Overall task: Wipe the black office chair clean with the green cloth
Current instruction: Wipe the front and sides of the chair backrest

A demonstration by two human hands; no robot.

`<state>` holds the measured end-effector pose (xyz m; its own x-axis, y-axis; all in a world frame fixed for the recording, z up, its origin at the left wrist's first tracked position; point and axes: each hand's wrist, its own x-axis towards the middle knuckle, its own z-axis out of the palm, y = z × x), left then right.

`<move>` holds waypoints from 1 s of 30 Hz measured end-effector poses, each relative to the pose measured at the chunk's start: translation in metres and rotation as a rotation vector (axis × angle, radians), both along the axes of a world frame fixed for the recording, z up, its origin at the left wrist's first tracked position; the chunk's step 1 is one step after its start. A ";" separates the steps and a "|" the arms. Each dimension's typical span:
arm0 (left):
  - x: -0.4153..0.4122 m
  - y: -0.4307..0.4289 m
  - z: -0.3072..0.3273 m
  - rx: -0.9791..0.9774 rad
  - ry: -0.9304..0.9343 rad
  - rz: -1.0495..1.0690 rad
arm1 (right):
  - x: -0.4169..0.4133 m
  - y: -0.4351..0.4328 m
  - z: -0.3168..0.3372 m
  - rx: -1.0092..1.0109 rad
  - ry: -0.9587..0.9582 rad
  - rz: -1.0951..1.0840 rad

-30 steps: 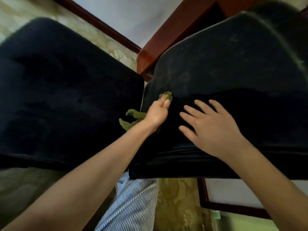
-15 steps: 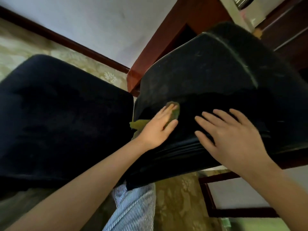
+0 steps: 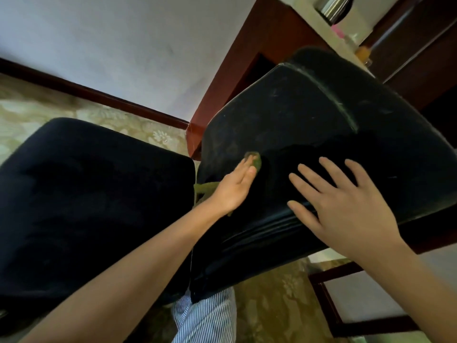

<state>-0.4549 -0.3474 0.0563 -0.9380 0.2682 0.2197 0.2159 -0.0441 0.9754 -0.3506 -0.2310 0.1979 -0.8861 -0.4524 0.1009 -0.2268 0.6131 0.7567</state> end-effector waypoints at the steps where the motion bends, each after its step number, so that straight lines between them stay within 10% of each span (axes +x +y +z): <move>1: 0.006 0.003 0.010 0.004 0.105 -0.030 | 0.000 0.000 0.000 0.001 0.005 0.001; 8: 0.016 0.012 0.020 -0.066 0.507 -0.107 | 0.012 0.002 0.003 -0.086 0.114 0.069; 19: -0.015 0.002 0.004 -0.116 -0.081 0.084 | 0.020 0.020 0.018 -0.022 0.101 -0.007; 30: 0.040 0.018 0.069 -0.060 0.436 -0.135 | 0.022 0.020 0.023 -0.073 0.160 -0.026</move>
<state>-0.4148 -0.3295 0.1252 -0.7169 0.4058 0.5669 0.6032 -0.0465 0.7962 -0.3284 -0.2115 0.2211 -0.8675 -0.4157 0.2733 -0.0902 0.6716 0.7354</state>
